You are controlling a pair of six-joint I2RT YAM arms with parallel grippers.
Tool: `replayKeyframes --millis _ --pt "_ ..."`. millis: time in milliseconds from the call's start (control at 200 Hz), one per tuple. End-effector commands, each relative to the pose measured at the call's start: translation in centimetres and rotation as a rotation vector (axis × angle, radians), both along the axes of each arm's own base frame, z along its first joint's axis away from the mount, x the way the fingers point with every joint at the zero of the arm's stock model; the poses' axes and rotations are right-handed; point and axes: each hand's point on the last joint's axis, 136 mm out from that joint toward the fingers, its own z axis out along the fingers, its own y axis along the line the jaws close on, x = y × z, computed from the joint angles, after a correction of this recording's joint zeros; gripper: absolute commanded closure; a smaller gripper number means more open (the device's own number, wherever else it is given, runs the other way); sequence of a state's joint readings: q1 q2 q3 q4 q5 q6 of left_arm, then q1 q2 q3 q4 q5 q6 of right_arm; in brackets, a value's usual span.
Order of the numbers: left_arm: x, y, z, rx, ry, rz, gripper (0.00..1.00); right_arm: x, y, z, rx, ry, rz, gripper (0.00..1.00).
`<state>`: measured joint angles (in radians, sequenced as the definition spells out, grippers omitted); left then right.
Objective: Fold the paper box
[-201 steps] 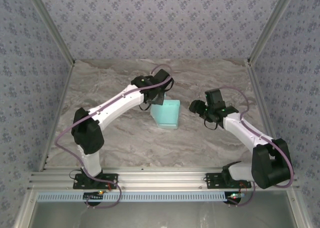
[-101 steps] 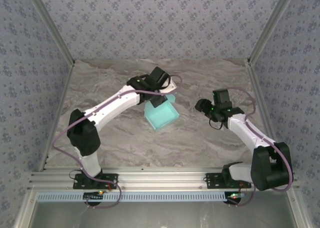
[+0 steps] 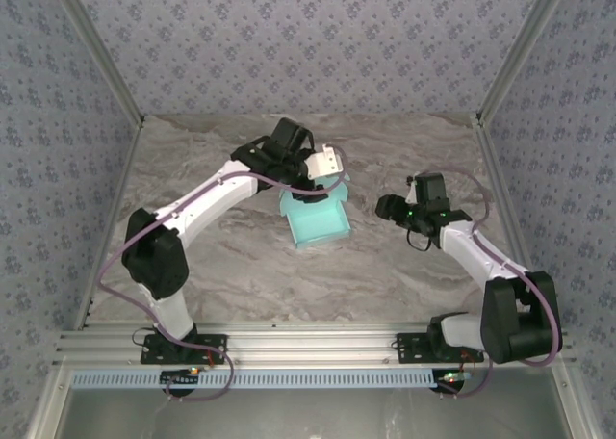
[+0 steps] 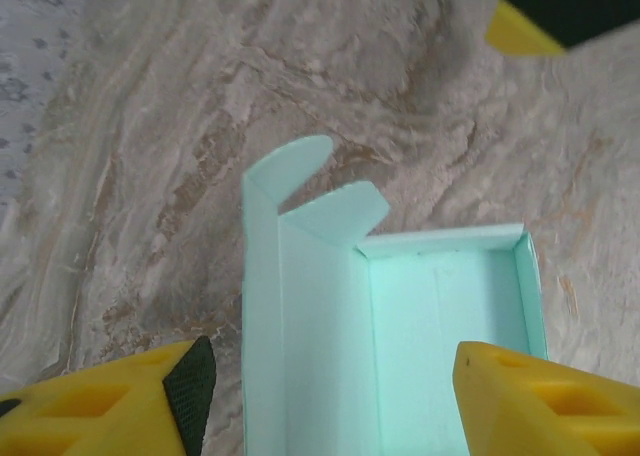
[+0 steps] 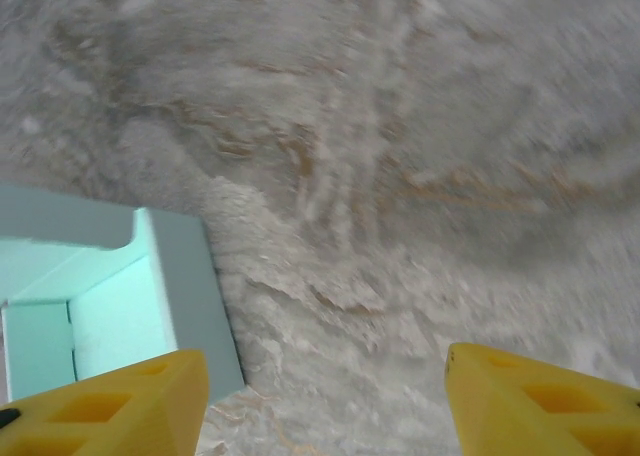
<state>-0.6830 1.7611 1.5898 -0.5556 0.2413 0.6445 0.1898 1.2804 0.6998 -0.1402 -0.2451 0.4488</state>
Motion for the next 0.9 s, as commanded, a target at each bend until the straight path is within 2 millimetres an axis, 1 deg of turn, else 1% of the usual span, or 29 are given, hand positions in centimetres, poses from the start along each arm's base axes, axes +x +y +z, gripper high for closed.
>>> replayKeyframes --millis 0,30,55,60,70,75,85,130,135,145,150,190,225,265,290,315,345,385,410,455,515,590,655,755,834,894 --pt "0.9 2.0 6.1 -0.225 -0.014 0.169 0.33 1.1 2.6 2.5 -0.087 -0.290 0.237 0.35" --pt "0.8 3.1 6.9 -0.268 0.006 0.235 0.31 1.3 3.3 3.1 -0.096 -0.359 0.278 0.35" --pt "0.7 4.0 7.2 -0.302 0.027 0.288 0.26 1.4 3.9 3.5 -0.101 -0.398 0.313 0.35" --pt "0.7 4.2 7.3 -0.312 0.034 0.301 0.23 1.4 4.0 3.5 -0.102 -0.403 0.318 0.35" --pt "0.6 4.6 7.5 -0.329 0.043 0.321 0.08 1.4 4.2 3.7 -0.103 -0.412 0.330 0.35" --pt "0.6 4.8 7.5 -0.337 0.051 0.334 0.04 1.5 4.2 3.8 -0.103 -0.415 0.334 0.35" --pt "0.4 5.2 7.6 -0.356 0.060 0.351 0.02 1.5 4.4 3.9 -0.105 -0.421 0.345 0.34" --pt "-0.2 6.7 7.7 -0.438 0.118 0.432 0.01 1.9 5.1 4.3 -0.099 -0.429 0.395 0.32" --pt "-0.3 6.9 7.5 -0.444 0.129 0.442 0.01 2.1 5.1 4.6 -0.101 -0.434 0.396 0.32" --pt "-0.4 7.2 7.5 -0.467 0.147 0.462 0.01 2.0 5.4 4.5 -0.094 -0.427 0.413 0.32" --pt "-0.5 7.4 7.5 -0.476 0.154 0.472 0.01 2.2 5.4 4.8 -0.095 -0.431 0.412 0.32" --pt "-0.9 8.9 6.8 -0.543 0.237 0.563 0.01 2.6 5.8 5.0 -0.076 -0.421 0.445 0.31" --pt "-1.0 10.5 5.7 -0.584 0.313 0.674 0.01 3.0 5.8 5.1 -0.052 -0.399 0.440 0.30" --pt "-1.4 12.4 3.7 -0.598 0.417 0.804 0.01 3.8 5.2 5.1 -0.008 -0.357 0.386 0.29" --pt "-1.9 13.0 3.0 -0.609 0.477 0.837 0.01 4.2 5.0 5.3 0.036 -0.341 0.369 0.29" --pt "-2.5 13.4 1.8 -0.608 0.542 0.855 0.01 4.4 5.0 5.6 0.084 -0.337 0.376 0.29" --pt "-3.2 13.6 0.8 -0.615 0.601 0.863 0.01 4.2 5.3 5.9 0.141 -0.338 0.405 0.29" --pt "-3.8 13.5 -0.7 -0.624 0.662 0.866 0.01 4.1 5.5 6.2 0.157 -0.356 0.441 0.29" --pt "-4.2 13.4 -1.6 -0.626 0.692 0.867 0.01 3.7 5.8 6.3 0.144 -0.370 0.477 0.29" --pt "-4.7 12.8 -2.9 -0.644 0.733 0.861 0.01 3.1 6.4 6.0 0.098 -0.390 0.546 0.30" --pt "-4.9 11.8 -3.9 -0.661 0.720 0.838 0.01 2.5 7.3 5.5 0.062 -0.395 0.631 0.30" --pt "-5.0 10.5 -4.6 -0.643 0.627 0.800 0.01 2.7 8.1 4.9 0.069 -0.371 0.661 0.32" --pt "-4.2 10.0 -4.7 -0.647 0.593 0.814 0.02 3.1 8.6 4.2 0.088 -0.345 0.671 0.34" --pt "-2.9 10.6 -5.4 -0.623 0.573 0.903 0.04 3.6 9.4 3.8 0.102 -0.313 0.676 0.34" --pt "-2.5 10.7 -5.6 -0.600 0.543 0.925 0.06 3.9 10.1 3.6 0.098 -0.298 0.682 0.35" --pt "-2.2 10.9 -5.7 -0.589 0.518 0.942 0.09 3.8 10.7 3.4 0.098 -0.289 0.695 0.37"
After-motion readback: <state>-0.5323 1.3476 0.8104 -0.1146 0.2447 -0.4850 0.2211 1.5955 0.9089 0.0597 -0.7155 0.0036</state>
